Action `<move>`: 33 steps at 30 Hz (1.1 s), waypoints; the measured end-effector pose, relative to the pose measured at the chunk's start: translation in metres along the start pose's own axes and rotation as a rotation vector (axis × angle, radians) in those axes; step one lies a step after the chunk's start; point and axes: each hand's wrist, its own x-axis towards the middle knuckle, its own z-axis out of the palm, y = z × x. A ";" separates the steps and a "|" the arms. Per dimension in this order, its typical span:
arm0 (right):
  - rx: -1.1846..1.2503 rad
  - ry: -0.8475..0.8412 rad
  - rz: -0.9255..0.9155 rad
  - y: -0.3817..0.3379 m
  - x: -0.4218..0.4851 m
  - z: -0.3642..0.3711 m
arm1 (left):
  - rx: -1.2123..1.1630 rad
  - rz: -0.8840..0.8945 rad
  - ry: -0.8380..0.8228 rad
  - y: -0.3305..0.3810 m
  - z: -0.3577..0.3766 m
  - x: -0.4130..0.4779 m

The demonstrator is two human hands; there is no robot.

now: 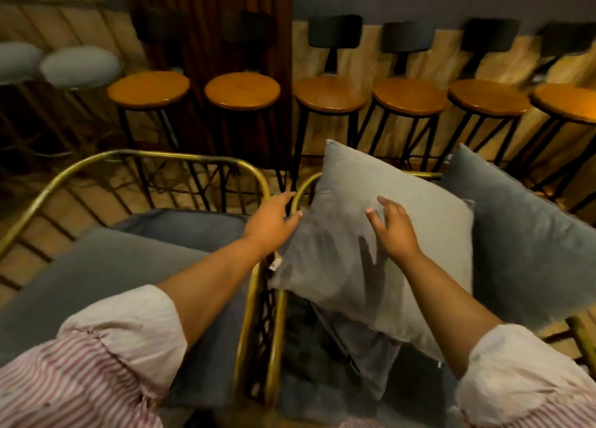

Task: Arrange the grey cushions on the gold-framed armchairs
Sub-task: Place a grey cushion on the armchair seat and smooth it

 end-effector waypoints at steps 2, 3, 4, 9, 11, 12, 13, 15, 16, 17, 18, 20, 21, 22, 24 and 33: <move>0.013 -0.037 -0.092 -0.029 -0.005 0.017 | -0.040 -0.009 0.056 -0.021 -0.024 -0.016; 0.031 -0.063 -0.133 -0.044 -0.008 0.028 | -0.053 -0.023 0.087 -0.032 -0.035 -0.025; 0.047 -0.087 -0.169 -0.058 -0.012 0.037 | -0.057 -0.038 0.108 -0.044 -0.044 -0.032; 0.100 -0.211 -0.273 -0.137 -0.030 0.112 | -0.032 -0.158 0.131 -0.128 -0.098 -0.076; 0.129 -0.250 -0.276 -0.169 -0.037 0.153 | -0.009 -0.225 0.151 -0.168 -0.125 -0.096; 0.142 -0.270 -0.268 -0.186 -0.042 0.173 | -0.004 -0.259 0.157 -0.190 -0.138 -0.105; 0.160 -0.288 -0.253 -0.202 -0.047 0.195 | 0.001 -0.297 0.159 -0.211 -0.153 -0.114; 0.199 -0.324 -0.211 -0.228 -0.055 0.235 | -0.008 -0.391 0.171 -0.253 -0.177 -0.130; 0.220 -0.342 -0.177 -0.239 -0.059 0.256 | -0.023 -0.448 0.185 -0.275 -0.190 -0.138; 0.244 -0.362 -0.133 -0.248 -0.063 0.277 | -0.040 -0.498 0.197 -0.299 -0.201 -0.145; 0.268 -0.383 -0.084 -0.257 -0.067 0.298 | -0.054 -0.533 0.204 -0.321 -0.213 -0.153; 0.298 -0.427 0.036 -0.264 -0.073 0.333 | -0.086 -0.589 0.198 -0.360 -0.228 -0.164; 0.304 -0.443 0.099 -0.266 -0.077 0.353 | -0.102 -0.627 0.192 -0.381 -0.236 -0.168; 0.302 -0.452 0.153 -0.266 -0.079 0.371 | -0.120 -0.667 0.189 -0.401 -0.242 -0.168; 0.292 -0.467 0.268 -0.262 -0.084 0.403 | -0.149 -0.736 0.194 -0.436 -0.249 -0.164; 0.212 -0.381 0.625 -0.213 -0.064 0.514 | -0.240 -0.924 0.076 -0.561 -0.214 -0.099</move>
